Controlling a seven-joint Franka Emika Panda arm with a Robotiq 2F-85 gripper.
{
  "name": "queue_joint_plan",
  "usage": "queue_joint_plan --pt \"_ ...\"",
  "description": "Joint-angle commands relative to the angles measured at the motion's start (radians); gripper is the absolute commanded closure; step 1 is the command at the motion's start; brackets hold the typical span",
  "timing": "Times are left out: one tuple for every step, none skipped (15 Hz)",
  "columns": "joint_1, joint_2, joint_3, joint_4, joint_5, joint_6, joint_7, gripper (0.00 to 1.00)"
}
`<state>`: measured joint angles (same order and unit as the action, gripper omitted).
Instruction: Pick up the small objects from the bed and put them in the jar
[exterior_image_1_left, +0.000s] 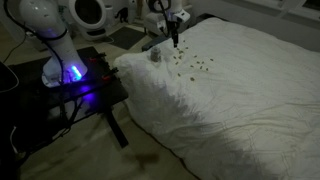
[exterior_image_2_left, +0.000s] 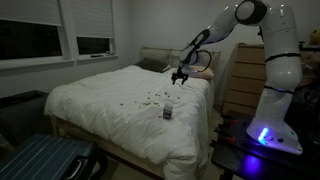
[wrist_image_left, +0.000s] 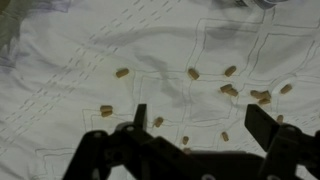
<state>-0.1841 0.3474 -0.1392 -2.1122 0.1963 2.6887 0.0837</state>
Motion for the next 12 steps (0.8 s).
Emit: queue_joint_plan --pt "-0.002 -0.001 0.002 0.001 -0.004 -0.003 0.004 0.0" --pt "0.01 0.009 -0.007 0.013 -0.02 0.0 0.024 0.0" --pt "0.008 0.02 -0.005 0.024 -0.016 0.011 0.021 0.0" --pt "0.001 0.024 -0.004 0.035 -0.014 -0.001 0.011 0.0" --pt "-0.013 0.026 0.006 0.037 0.002 0.013 -0.015 0.0" --pt "-0.02 0.032 0.011 0.047 0.004 0.004 -0.032 0.0" --pt "-0.024 0.045 0.012 0.063 0.004 0.008 -0.039 0.0" --pt "-0.028 0.06 0.013 0.083 0.001 -0.006 -0.047 0.0" --pt "-0.028 0.086 0.007 0.115 -0.006 -0.012 -0.044 0.0" --pt "-0.031 0.107 0.008 0.14 -0.005 -0.015 -0.041 0.0" --pt "-0.033 0.129 0.009 0.171 -0.007 -0.029 -0.04 0.0" --pt "-0.035 0.153 0.011 0.203 -0.01 -0.045 -0.039 0.0"
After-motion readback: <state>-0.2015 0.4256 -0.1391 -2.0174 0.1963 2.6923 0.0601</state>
